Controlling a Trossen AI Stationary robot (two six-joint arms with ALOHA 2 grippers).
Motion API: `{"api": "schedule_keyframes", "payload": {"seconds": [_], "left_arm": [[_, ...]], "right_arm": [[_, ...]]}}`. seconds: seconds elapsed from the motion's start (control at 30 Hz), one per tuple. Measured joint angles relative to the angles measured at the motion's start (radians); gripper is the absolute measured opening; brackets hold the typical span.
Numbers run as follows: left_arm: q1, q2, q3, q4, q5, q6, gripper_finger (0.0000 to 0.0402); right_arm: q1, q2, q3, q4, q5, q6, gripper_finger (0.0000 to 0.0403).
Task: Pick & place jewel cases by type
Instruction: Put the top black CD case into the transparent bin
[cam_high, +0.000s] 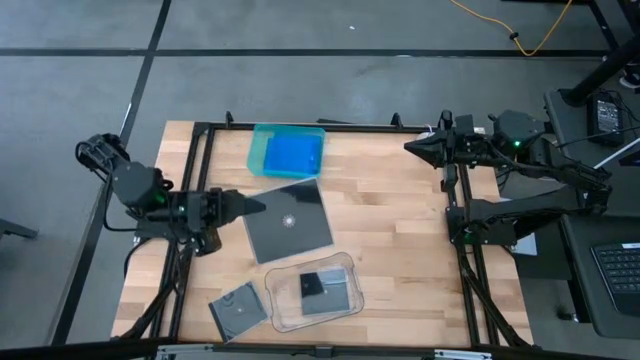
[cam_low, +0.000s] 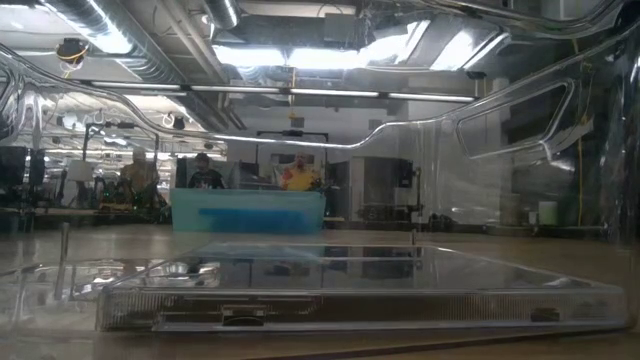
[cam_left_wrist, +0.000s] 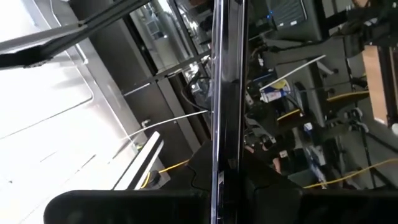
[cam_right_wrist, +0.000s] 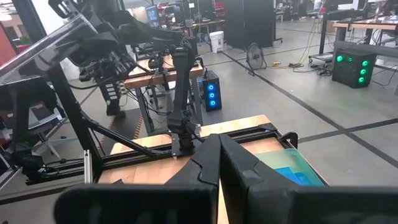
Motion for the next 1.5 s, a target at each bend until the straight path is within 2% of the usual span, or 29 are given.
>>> {"api": "schedule_keyframes", "payload": {"seconds": [0.1,0.27,0.47,0.77,0.93,1.07,1.23,1.3,1.5], "left_arm": [[0.005,0.001,0.000,0.000,0.001,-0.054,0.0013],[0.049,-0.002,0.000,0.000,0.027,-0.244,0.0013],[0.119,-0.020,0.000,0.000,0.116,-0.538,0.0013],[0.214,-0.041,0.000,0.000,0.124,-0.970,0.0013],[0.278,-0.060,0.000,0.000,0.156,-1.298,0.0013],[0.336,-0.068,0.000,0.001,0.174,-1.618,0.0013],[0.422,-0.067,0.000,-0.059,0.181,-2.240,0.0013],[0.454,-0.067,0.000,-0.115,0.213,-2.427,0.0013],[0.476,-0.063,0.000,-0.188,0.217,-2.720,0.0013]], "right_arm": [[0.000,0.000,0.000,0.000,0.000,0.000,0.0008],[0.000,0.000,0.000,0.000,0.000,-0.001,0.0008],[0.000,0.000,0.000,-0.001,0.000,-0.002,0.0008],[0.000,0.000,0.000,0.011,-0.001,0.000,0.0008],[0.000,0.001,0.000,0.021,-0.001,-0.013,0.0008],[0.000,0.001,0.000,0.034,-0.003,-0.051,0.0008],[0.000,0.001,0.000,0.051,-0.004,-0.106,0.0008],[0.000,0.001,0.000,0.050,-0.028,-0.133,0.0008],[0.000,0.001,0.000,0.050,-0.115,-0.190,0.0008]]}}
